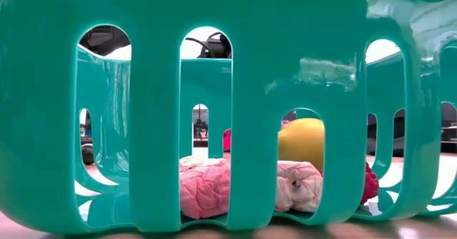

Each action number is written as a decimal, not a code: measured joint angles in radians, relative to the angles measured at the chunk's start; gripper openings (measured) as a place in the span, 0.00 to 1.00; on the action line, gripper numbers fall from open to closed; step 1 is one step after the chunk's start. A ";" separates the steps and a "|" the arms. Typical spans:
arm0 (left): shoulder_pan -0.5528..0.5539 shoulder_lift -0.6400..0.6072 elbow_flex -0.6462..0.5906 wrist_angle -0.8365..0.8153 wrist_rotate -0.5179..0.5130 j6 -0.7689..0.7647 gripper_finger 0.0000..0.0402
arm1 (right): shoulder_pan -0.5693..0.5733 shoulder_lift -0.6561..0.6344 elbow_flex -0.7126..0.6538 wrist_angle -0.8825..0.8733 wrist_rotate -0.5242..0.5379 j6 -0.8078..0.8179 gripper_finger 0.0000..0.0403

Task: Pick and placing Produce into tupperware
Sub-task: Put the red apple into the green basket

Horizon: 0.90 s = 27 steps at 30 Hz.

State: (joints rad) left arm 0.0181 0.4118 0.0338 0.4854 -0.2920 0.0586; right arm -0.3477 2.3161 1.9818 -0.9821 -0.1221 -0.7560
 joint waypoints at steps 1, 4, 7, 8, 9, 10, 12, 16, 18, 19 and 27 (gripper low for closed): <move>0.000 0.000 0.000 0.000 0.000 0.000 0.42 | 0.000 0.000 -0.001 0.000 0.000 -0.004 0.92; 0.000 0.000 0.000 0.000 0.000 0.000 0.42 | 0.000 0.000 -0.003 0.004 0.000 -0.004 0.92; 0.000 0.000 0.000 -0.001 0.000 0.000 0.42 | 0.000 0.000 -0.005 0.002 0.000 -0.004 0.91; 0.000 0.000 0.000 -0.001 0.000 0.000 0.42 | 0.000 0.000 -0.006 0.000 0.000 -0.004 0.90; 0.000 0.000 0.000 -0.002 0.000 0.000 0.42 | 0.000 0.000 -0.006 -0.002 -0.002 -0.004 0.88; 0.000 0.000 0.000 -0.002 0.000 0.000 0.42 | 0.000 0.000 -0.006 -0.002 -0.007 -0.004 0.86; 0.000 0.000 0.000 -0.002 0.000 0.000 0.42 | 0.000 0.000 -0.006 -0.002 -0.008 -0.004 0.82; 0.000 0.000 0.000 -0.002 0.000 0.000 0.42 | 0.000 0.000 -0.012 0.000 -0.008 -0.004 0.73; 0.000 0.000 0.000 -0.002 0.000 0.000 0.42 | 0.000 0.000 -0.018 0.000 -0.008 -0.004 0.69; 0.000 0.000 0.000 -0.002 0.000 0.000 0.42 | 0.000 -0.001 -0.020 0.003 -0.009 -0.004 0.67; 0.000 0.000 0.000 -0.002 0.000 0.000 0.42 | 0.000 -0.005 -0.036 0.003 0.012 0.008 0.65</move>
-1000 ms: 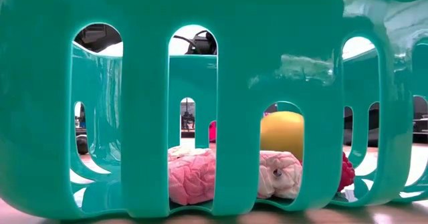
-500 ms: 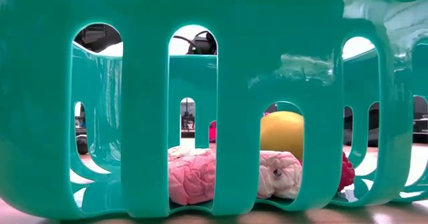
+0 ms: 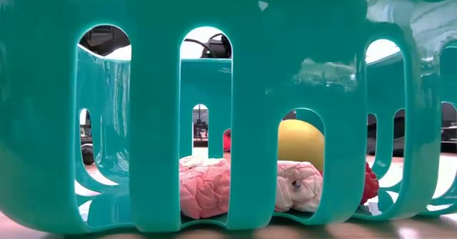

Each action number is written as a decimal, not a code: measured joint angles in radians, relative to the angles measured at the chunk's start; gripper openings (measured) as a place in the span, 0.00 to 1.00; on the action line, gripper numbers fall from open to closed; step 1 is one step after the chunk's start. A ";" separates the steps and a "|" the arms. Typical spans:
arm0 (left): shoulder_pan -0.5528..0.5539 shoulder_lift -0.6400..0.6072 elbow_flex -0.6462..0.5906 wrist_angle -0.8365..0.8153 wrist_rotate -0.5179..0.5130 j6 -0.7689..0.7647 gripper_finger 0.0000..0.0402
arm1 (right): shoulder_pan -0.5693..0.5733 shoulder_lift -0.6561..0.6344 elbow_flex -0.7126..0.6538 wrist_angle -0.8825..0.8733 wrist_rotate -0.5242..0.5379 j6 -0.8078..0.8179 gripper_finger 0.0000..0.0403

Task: Pick and placing Produce into tupperware
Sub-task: Put the red apple into the green basket

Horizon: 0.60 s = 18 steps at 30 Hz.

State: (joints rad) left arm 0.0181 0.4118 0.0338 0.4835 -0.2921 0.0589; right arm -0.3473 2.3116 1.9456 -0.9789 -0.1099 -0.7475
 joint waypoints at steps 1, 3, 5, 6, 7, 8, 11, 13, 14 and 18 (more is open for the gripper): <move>0.000 0.000 0.000 0.000 0.000 0.000 0.42 | 0.000 0.000 0.000 0.000 0.008 0.002 0.67; 0.000 0.000 0.000 0.000 0.000 0.000 0.42 | 0.000 0.000 0.000 -0.003 0.023 0.008 0.69; 0.000 0.000 0.000 0.000 0.000 0.000 0.42 | 0.000 0.002 0.007 -0.010 0.039 0.025 0.72; 0.000 0.000 0.000 0.000 0.000 0.000 0.42 | 0.000 0.005 0.010 -0.009 0.044 0.027 0.73; 0.000 0.000 0.000 0.000 0.000 0.000 0.42 | 0.000 0.007 0.011 -0.010 0.045 0.028 0.74; 0.000 0.000 0.000 0.000 0.000 0.000 0.42 | -0.001 0.007 0.012 -0.013 0.045 0.029 0.76; 0.000 0.000 0.000 0.000 0.000 0.000 0.42 | 0.000 0.006 0.016 -0.015 0.056 0.031 0.79; 0.000 0.000 0.000 0.000 0.000 0.000 0.42 | 0.000 0.005 0.016 -0.016 0.059 0.029 0.81; 0.000 0.000 0.000 0.000 0.000 0.000 0.42 | 0.000 0.005 0.015 -0.017 0.058 0.024 0.81; 0.000 0.000 0.000 0.001 0.000 0.000 0.42 | 0.000 0.005 0.011 -0.016 0.051 0.017 0.81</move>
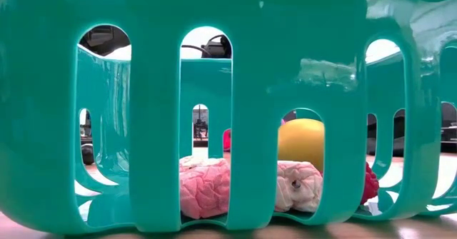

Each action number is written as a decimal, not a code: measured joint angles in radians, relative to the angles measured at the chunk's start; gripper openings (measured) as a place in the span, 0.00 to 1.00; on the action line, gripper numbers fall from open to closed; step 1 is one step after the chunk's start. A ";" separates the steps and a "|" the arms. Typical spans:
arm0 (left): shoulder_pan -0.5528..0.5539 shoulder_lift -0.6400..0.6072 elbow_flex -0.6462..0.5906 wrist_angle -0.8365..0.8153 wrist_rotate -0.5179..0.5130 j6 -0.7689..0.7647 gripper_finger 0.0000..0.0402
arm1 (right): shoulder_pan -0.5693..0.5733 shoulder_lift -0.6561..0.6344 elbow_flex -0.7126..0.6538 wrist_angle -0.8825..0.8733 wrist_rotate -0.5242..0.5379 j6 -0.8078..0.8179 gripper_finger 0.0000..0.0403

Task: Pick and placing Produce into tupperware
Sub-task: Put the red apple into the green basket

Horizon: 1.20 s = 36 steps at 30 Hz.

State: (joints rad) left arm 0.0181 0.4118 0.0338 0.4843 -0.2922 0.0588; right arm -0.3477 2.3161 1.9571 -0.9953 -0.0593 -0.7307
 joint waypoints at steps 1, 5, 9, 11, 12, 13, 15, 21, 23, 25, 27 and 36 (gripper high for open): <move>0.000 0.000 0.000 0.000 0.000 0.000 0.42 | 0.000 0.000 -0.004 0.000 0.000 -0.001 0.81; 0.000 0.000 0.000 -0.002 0.000 0.000 0.42 | 0.000 0.000 -0.019 0.000 -0.008 -0.003 0.81; 0.000 0.000 0.000 -0.002 0.000 0.000 0.42 | 0.000 0.000 -0.037 0.001 -0.010 -0.006 0.81; 0.000 0.000 0.000 -0.002 0.000 0.000 0.42 | 0.000 0.000 -0.039 0.004 -0.010 -0.006 0.81; 0.000 0.000 0.000 -0.002 0.000 0.000 0.42 | 0.000 0.000 -0.039 0.005 -0.010 -0.006 0.81; 0.000 0.000 0.000 -0.002 0.000 0.000 0.42 | 0.000 0.000 -0.039 0.005 -0.010 -0.005 0.81; 0.000 0.000 0.000 -0.002 0.000 0.000 0.42 | 0.000 0.000 -0.039 0.005 -0.010 -0.001 0.81; 0.000 0.000 0.000 -0.003 0.000 0.000 0.42 | 0.000 0.000 -0.036 0.009 -0.010 0.005 0.79; 0.000 0.000 0.000 -0.003 0.000 0.000 0.42 | 0.000 0.000 -0.036 0.009 -0.010 0.005 0.76; 0.000 0.000 0.000 -0.003 0.000 0.000 0.42 | 0.000 0.000 -0.036 0.008 -0.011 0.005 0.72; 0.000 0.000 0.000 -0.003 0.000 0.000 0.42 | 0.000 -0.002 -0.036 0.008 -0.010 0.005 0.68; 0.000 0.000 0.000 -0.003 0.000 0.000 0.42 | 0.000 -0.002 -0.035 0.008 -0.010 0.005 0.67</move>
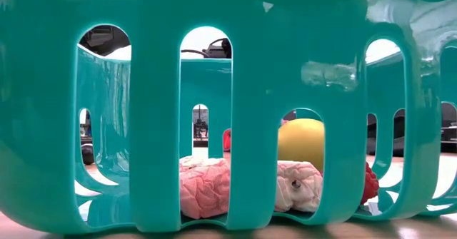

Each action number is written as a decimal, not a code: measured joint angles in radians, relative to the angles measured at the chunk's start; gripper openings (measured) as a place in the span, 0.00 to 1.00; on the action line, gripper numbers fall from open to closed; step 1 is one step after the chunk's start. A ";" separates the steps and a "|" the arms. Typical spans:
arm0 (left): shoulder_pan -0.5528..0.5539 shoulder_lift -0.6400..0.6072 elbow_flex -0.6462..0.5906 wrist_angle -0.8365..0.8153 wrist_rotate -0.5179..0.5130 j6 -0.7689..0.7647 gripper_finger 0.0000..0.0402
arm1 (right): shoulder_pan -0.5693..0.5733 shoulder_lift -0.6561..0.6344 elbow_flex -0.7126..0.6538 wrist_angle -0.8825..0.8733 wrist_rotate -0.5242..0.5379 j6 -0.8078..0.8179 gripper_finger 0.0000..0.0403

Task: Pick and placing Produce into tupperware
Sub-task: Put the red apple into the green basket

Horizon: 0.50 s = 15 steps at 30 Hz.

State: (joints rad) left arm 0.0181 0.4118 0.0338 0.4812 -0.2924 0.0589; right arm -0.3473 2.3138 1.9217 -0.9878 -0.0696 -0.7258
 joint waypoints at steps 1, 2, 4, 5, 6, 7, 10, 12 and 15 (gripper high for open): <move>0.000 0.000 0.000 0.000 0.000 0.000 0.42 | 0.000 0.000 0.000 0.000 0.000 0.000 0.67; 0.000 0.000 0.000 0.000 0.000 0.000 0.42 | 0.000 0.000 0.000 0.000 0.000 -0.001 0.67; 0.000 0.000 0.000 -0.001 0.000 0.000 0.42 | 0.000 0.000 0.000 -0.001 0.000 -0.001 0.65; 0.000 0.000 0.000 -0.001 0.000 0.000 0.42 | 0.000 0.000 0.000 -0.001 0.001 -0.001 0.64; 0.000 0.000 0.000 -0.001 0.000 0.000 0.42 | 0.000 0.000 0.000 -0.001 0.001 -0.001 0.64; 0.000 0.000 0.000 -0.001 0.000 0.000 0.42 | 0.000 0.000 0.000 -0.001 0.002 -0.001 0.64; 0.000 0.000 0.000 -0.001 0.000 0.000 0.42 | 0.000 -0.002 0.000 -0.004 0.012 -0.001 0.64; 0.000 0.000 0.000 -0.001 0.000 0.000 0.42 | 0.000 -0.007 0.000 -0.005 0.018 0.000 0.64; 0.000 0.000 0.000 -0.001 0.000 0.000 0.42 | 0.000 -0.021 0.007 -0.006 0.019 0.000 0.64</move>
State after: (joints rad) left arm 0.0181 0.4118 0.0338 0.4801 -0.2924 0.0589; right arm -0.3473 2.2929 1.9285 -0.9936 -0.0509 -0.7258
